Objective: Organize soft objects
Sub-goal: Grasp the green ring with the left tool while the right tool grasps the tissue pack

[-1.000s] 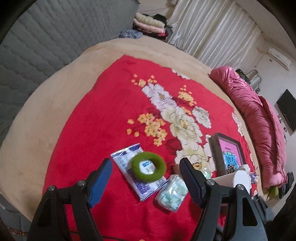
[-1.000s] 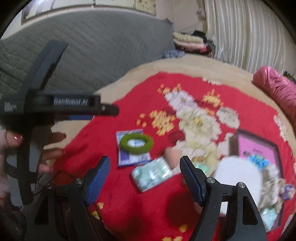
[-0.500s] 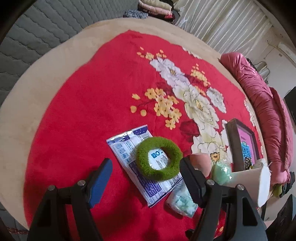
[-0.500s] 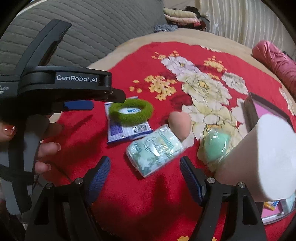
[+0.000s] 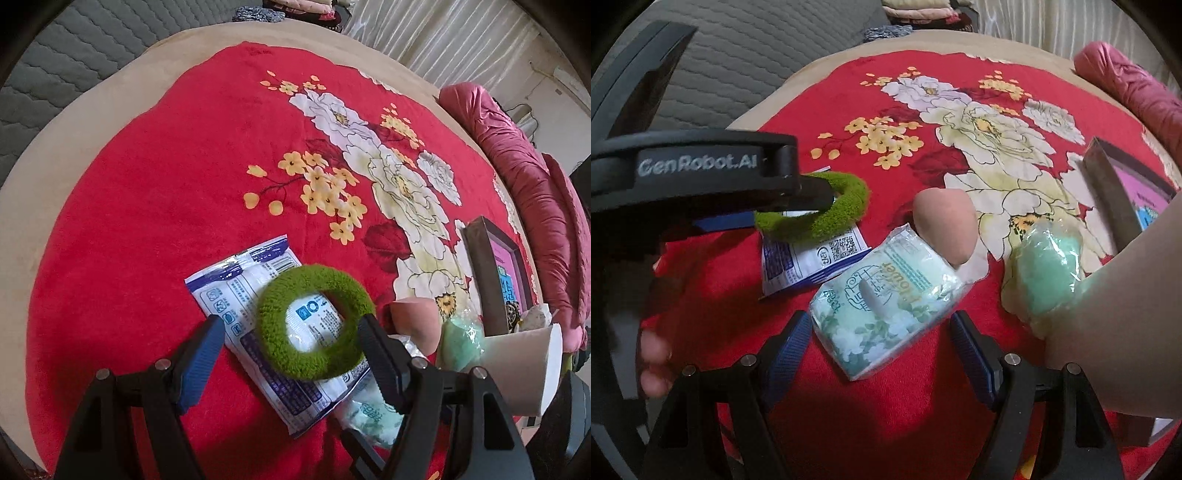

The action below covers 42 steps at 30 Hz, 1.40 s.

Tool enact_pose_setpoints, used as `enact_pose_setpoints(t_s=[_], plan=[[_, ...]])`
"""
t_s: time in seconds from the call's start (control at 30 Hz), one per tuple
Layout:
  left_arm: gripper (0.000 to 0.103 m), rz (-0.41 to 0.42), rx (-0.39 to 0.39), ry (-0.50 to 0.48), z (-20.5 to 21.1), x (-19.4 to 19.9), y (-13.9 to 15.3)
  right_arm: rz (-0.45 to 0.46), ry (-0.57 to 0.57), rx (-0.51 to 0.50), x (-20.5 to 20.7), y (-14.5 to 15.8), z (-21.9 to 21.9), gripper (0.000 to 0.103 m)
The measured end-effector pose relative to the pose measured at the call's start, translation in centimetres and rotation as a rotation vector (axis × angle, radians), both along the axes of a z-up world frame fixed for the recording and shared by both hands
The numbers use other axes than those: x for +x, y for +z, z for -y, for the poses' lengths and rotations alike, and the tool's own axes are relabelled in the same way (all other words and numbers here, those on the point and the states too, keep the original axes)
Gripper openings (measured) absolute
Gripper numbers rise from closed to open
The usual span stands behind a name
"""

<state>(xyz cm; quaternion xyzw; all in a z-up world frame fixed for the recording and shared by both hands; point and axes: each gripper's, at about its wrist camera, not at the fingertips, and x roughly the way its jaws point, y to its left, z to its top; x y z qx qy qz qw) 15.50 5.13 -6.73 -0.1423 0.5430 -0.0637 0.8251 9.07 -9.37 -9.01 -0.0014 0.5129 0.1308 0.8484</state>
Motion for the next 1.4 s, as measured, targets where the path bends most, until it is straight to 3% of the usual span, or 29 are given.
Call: enact_pose_setpoints(t_s=[0.2,0.5,0.63,0.73,1.4], plan=[[0.063,0.002,-0.002,0.008,-0.2,0.3,-0.4,-0.013,-0.015,0.028,0.8,-0.3,0.0,0.078],[0.034,0.016,0.03,0.007,-0.3,0.6,-0.4,-0.02,-0.015,0.055,1.5,-0.8,-0.1,0.079],[0.026,0.021,0.035,0.0,-0.3,0.5,-0.3,-0.006,0.001,0.07,1.3,-0.7,0.0,0.066],[0.018,0.019,0.032,0.001,-0.3,0.5,-0.4,0.005,0.019,0.064,1.0,-0.4,-0.3,0.063],[0.014,0.02,-0.065,0.042,-1.9,-1.1,-0.3,0.021,0.09,0.052,-1.1,0.1,-0.3,0.062]])
